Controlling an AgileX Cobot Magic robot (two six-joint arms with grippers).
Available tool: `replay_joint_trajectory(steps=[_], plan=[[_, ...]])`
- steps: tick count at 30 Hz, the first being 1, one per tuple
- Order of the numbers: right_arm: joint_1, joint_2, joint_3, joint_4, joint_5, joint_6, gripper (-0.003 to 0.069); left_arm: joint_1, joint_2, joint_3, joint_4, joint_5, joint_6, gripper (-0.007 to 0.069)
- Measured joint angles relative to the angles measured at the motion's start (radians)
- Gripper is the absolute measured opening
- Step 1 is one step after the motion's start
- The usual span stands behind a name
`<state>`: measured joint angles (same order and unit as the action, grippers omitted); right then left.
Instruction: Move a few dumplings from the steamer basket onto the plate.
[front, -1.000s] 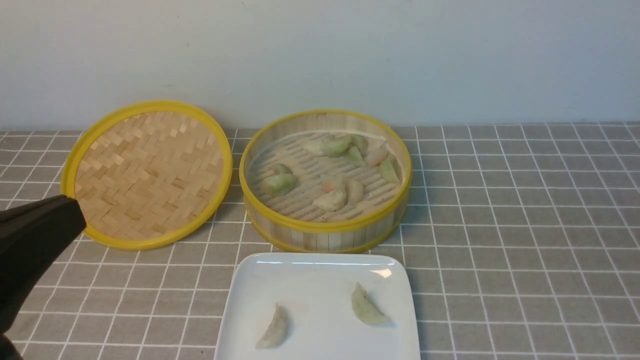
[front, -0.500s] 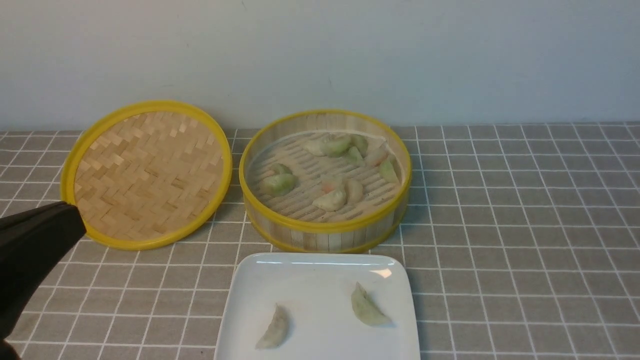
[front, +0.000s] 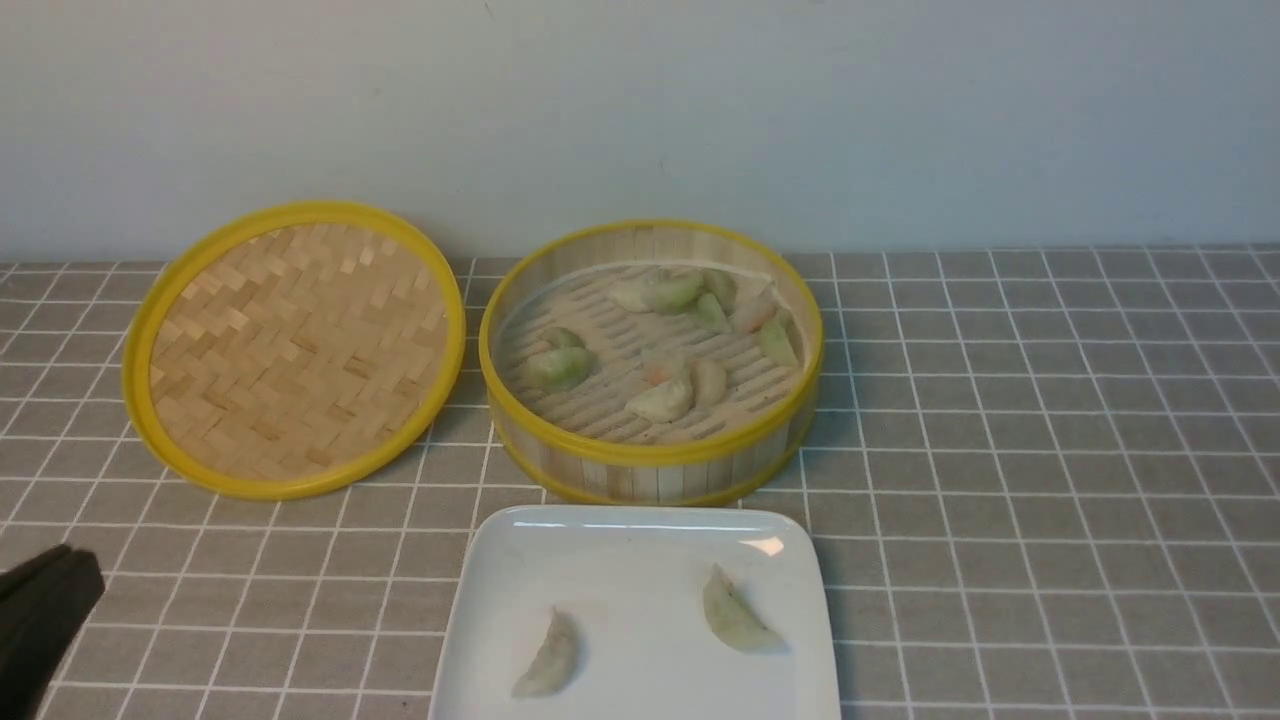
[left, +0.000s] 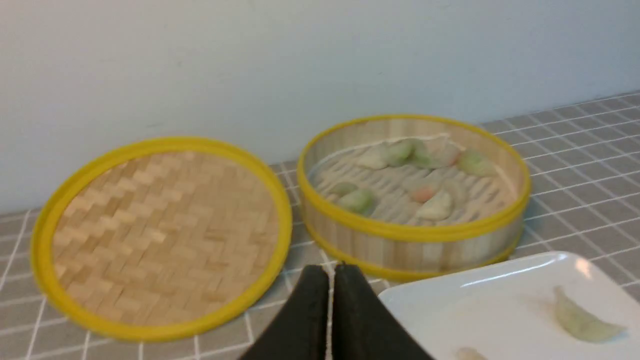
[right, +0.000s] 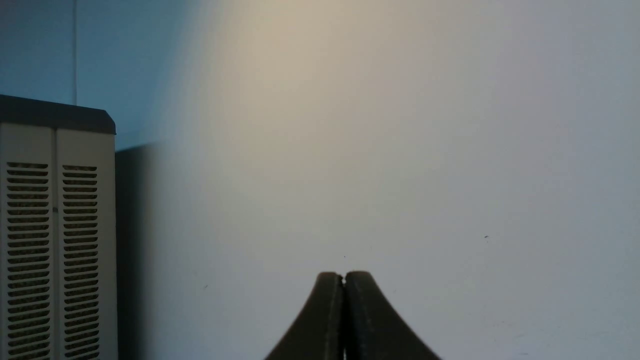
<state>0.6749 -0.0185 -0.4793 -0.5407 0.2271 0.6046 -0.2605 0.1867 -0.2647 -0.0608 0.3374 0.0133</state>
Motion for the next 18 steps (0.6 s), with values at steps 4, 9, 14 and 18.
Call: replay_joint_trajectory(steps=[4, 9, 14, 18], plan=[[0.000, 0.000, 0.000, 0.000, 0.001, 0.000, -0.0013, 0.131, -0.118, 0.132, -0.024, 0.000, 0.012, -0.0005], [0.000, 0.000, 0.000, 0.000, 0.002, 0.000, -0.0013, 0.260, -0.195, 0.279, -0.036, 0.007, 0.039, -0.0005], [0.000, 0.000, 0.001, 0.000, 0.003, 0.000, -0.0013, 0.287, -0.197, 0.291, -0.065, 0.041, 0.041, -0.0005], [0.000, 0.000, 0.001, 0.000, 0.003, 0.000, -0.0013, 0.288, -0.197, 0.291, -0.068, 0.041, 0.041, -0.0005]])
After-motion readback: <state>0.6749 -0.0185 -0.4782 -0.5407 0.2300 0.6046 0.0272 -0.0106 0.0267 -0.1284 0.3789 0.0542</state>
